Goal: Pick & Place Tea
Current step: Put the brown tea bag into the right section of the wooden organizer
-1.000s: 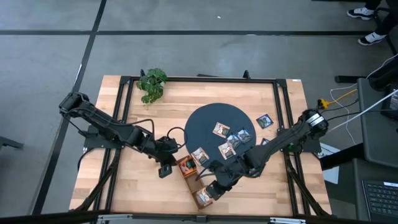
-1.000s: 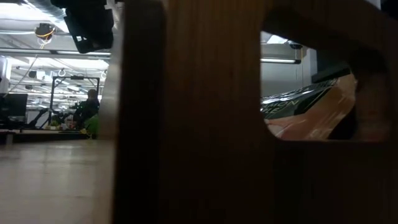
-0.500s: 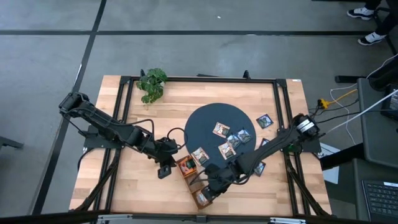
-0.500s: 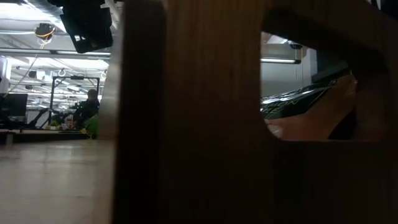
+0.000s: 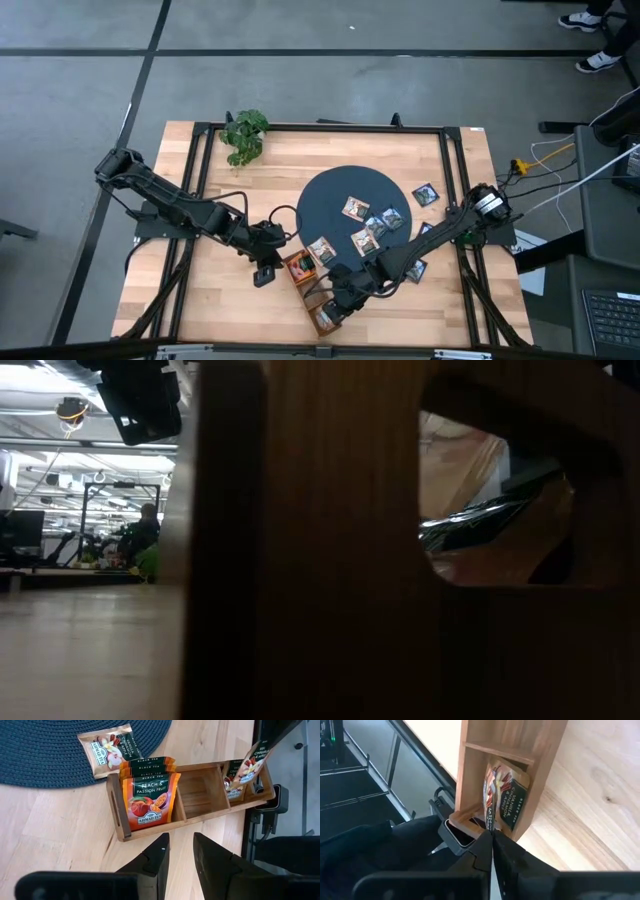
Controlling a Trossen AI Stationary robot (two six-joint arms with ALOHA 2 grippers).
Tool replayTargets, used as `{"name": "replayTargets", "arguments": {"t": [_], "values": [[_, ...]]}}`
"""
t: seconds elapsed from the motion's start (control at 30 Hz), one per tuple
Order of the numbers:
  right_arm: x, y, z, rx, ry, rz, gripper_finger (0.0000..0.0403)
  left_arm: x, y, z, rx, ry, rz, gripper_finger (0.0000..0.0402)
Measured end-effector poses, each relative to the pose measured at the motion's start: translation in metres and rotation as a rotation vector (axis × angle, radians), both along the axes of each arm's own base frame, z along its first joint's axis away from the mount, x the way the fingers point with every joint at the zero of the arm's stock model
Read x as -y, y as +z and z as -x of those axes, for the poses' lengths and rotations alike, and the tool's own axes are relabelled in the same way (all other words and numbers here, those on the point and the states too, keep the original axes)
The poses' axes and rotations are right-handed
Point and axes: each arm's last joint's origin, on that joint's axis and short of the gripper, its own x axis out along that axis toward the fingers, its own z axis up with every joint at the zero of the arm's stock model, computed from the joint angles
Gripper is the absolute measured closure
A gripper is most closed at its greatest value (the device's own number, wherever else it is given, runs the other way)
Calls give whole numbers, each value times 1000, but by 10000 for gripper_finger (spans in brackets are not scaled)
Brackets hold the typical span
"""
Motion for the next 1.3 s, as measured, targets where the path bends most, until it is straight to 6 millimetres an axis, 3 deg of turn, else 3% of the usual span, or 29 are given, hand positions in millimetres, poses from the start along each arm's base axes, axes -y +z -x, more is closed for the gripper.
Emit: {"name": "replayTargets", "arguments": {"t": [0.27, 0.63, 0.8, 0.93, 1.13, 1.3], "values": [[1, -1, 1, -15, -5, 15, 378, 0, 0, 0, 6, -21, -16, 316], [2, -3, 4, -49, 12, 20, 289, 0, 0, 0, 12, -33, -32, 316], [7, -4, 6, -56, -42, 107, 276, -5, 0, -2, 22, -31, -59, 318], [15, -8, 9, -117, -60, 156, 275, -26, 0, -10, 14, -8, -41, 320], [30, -13, 8, -158, -117, 217, 286, -78, 1, -24, 41, -5, 33, 320], [41, -30, 4, -120, -207, 167, 307, -115, -13, -49, 102, -47, 217, 324]]}}
